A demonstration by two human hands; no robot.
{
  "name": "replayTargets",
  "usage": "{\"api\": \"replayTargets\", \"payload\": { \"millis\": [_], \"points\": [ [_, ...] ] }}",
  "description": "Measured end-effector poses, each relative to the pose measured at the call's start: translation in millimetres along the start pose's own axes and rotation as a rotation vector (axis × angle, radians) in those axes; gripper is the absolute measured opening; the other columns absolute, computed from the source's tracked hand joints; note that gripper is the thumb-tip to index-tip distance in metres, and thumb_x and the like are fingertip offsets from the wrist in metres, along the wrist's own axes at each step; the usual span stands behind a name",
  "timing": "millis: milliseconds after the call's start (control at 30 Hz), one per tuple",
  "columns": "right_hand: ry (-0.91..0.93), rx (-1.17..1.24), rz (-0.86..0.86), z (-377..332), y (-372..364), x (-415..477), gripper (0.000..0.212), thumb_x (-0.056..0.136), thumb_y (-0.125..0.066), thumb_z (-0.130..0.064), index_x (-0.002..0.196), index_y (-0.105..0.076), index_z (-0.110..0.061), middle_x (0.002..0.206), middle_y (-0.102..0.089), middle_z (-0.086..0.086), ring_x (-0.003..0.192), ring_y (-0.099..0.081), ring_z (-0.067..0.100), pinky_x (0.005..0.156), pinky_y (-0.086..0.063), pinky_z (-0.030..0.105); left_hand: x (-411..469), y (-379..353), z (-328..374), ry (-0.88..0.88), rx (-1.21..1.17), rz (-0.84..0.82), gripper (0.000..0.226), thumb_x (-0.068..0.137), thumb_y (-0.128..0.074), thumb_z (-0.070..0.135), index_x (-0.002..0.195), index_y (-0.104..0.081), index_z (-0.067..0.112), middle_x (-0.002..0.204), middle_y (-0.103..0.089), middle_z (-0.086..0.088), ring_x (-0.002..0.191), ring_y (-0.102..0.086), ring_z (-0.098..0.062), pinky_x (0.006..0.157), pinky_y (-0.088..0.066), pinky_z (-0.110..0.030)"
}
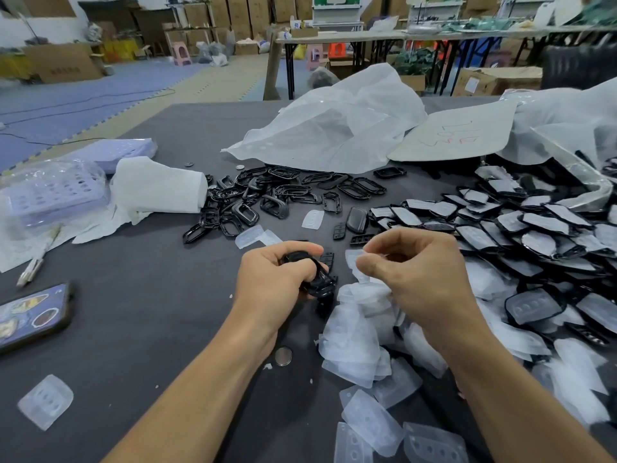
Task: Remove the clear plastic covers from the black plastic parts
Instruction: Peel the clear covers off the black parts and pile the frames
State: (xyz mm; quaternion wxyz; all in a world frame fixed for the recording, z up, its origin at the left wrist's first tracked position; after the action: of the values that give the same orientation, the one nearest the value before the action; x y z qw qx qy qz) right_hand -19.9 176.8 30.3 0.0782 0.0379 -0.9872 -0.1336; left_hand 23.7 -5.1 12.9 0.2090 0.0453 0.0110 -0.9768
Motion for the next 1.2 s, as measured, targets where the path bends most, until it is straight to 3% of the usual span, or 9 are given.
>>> {"api": "replayTargets", "payload": {
  "millis": [267,467,667,800,900,967,1067,1133,1200],
  "points": [
    [-0.067,0.318,-0.143,-1.7,-9.1,-1.2,0.015,0.073,-0.089,-0.004,0.077,-0.075,-0.007,0.062,-0.068,0.01,0.047,-0.055,0.015,0.044,-0.042,0.02,-8.5,-12.4,2.5,0.001,-0.083,-0.41,0.041,0.071,-0.057,0.002,0.1,-0.084,0.015,0.09,-0.078,-0.016,0.079,-0.073,-0.017,0.064,-0.059,-0.028],
    [-0.182,0.456,-0.165,-1.9,-10.0,-1.3,0.013,0.081,-0.077,0.008,0.086,-0.078,-0.004,0.07,-0.072,0.011,0.055,-0.062,0.016,0.051,-0.051,0.02,-4.9,-9.5,-0.2,0.029,-0.17,-0.309,0.03,0.082,-0.058,-0.009,0.088,-0.083,0.008,0.088,-0.079,-0.019,0.076,-0.077,-0.023,0.061,-0.06,-0.026],
    [-0.2,0.388,-0.109,-1.2,-8.1,-1.7,0.015,0.085,-0.078,-0.003,0.072,-0.079,-0.011,0.055,-0.058,0.007,0.045,-0.044,0.01,0.042,-0.033,0.017,-5.6,-9.2,1.2,0.024,-0.163,-0.232,0.025,0.079,-0.062,-0.004,0.081,-0.082,0.011,0.079,-0.078,-0.012,0.065,-0.073,-0.018,0.054,-0.056,-0.023],
    [-0.201,0.405,-0.107,-0.5,-11.7,-1.1,0.022,0.092,-0.074,-0.02,0.076,-0.075,-0.005,0.062,-0.067,0.011,0.045,-0.051,0.015,0.042,-0.036,0.019,-6.3,-5.6,5.9,-0.234,0.135,-0.066,0.028,0.076,-0.063,0.009,0.082,-0.083,0.026,0.077,-0.079,-0.001,0.065,-0.069,-0.01,0.061,-0.055,-0.023],
    [-0.157,0.309,-0.082,0.1,-14.0,-3.0,0.022,0.088,-0.078,-0.023,0.073,-0.075,-0.007,0.068,-0.073,0.013,0.053,-0.063,0.018,0.048,-0.045,0.023,-11.5,-8.2,8.9,-0.341,0.22,-0.118,0.034,0.081,-0.063,0.002,0.084,-0.084,0.029,0.073,-0.078,0.006,0.063,-0.07,-0.003,0.059,-0.053,-0.016],
    [-0.123,0.28,0.004,1.1,-8.8,-1.9,0.012,0.084,-0.078,-0.004,0.074,-0.077,-0.01,0.069,-0.074,0.011,0.056,-0.065,0.018,0.052,-0.049,0.024,-10.6,-7.9,6.4,-0.304,0.226,-0.12,0.038,0.084,-0.066,-0.002,0.096,-0.084,0.029,0.069,-0.077,0.006,0.059,-0.066,-0.003,0.059,-0.053,-0.015],
    [-0.116,0.422,0.101,1.7,4.1,3.9,0.024,0.085,-0.073,0.008,0.094,-0.078,-0.013,0.07,-0.071,0.003,0.06,-0.063,0.011,0.059,-0.053,0.02,-4.6,-6.4,2.2,-0.142,0.063,-0.102,0.042,0.09,-0.065,-0.009,0.104,-0.08,0.028,0.073,-0.077,-0.005,0.065,-0.069,-0.01,0.059,-0.058,-0.021],
    [-0.147,0.606,0.008,-1.1,5.9,5.9,0.029,0.085,-0.071,0.008,0.103,-0.076,-0.014,0.069,-0.066,0.001,0.063,-0.061,0.011,0.064,-0.055,0.02,-1.7,-6.0,-0.9,-0.053,-0.025,-0.119,0.04,0.093,-0.062,-0.01,0.103,-0.078,0.025,0.078,-0.078,-0.002,0.072,-0.075,-0.012,0.061,-0.06,-0.022],
    [-0.174,0.706,-0.129,-5.7,2.1,4.5,0.024,0.074,-0.076,0.002,0.093,-0.078,-0.013,0.066,-0.065,0.001,0.061,-0.058,0.013,0.062,-0.053,0.021,-0.5,-6.6,-4.1,-0.015,-0.035,-0.167,0.037,0.094,-0.062,-0.01,0.107,-0.077,0.022,0.081,-0.079,-0.004,0.077,-0.078,-0.016,0.065,-0.062,-0.026]
  ]
}}
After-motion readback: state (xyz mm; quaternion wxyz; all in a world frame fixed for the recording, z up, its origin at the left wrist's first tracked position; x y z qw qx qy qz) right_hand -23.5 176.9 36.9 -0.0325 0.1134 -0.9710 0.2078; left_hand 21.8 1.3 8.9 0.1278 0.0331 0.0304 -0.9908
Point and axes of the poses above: each hand's wrist, its own x-axis towards the middle knuckle, its own y-axis out of the back of the hand, z = x × y, the point moved 3 cm from there along x, towards the middle knuckle
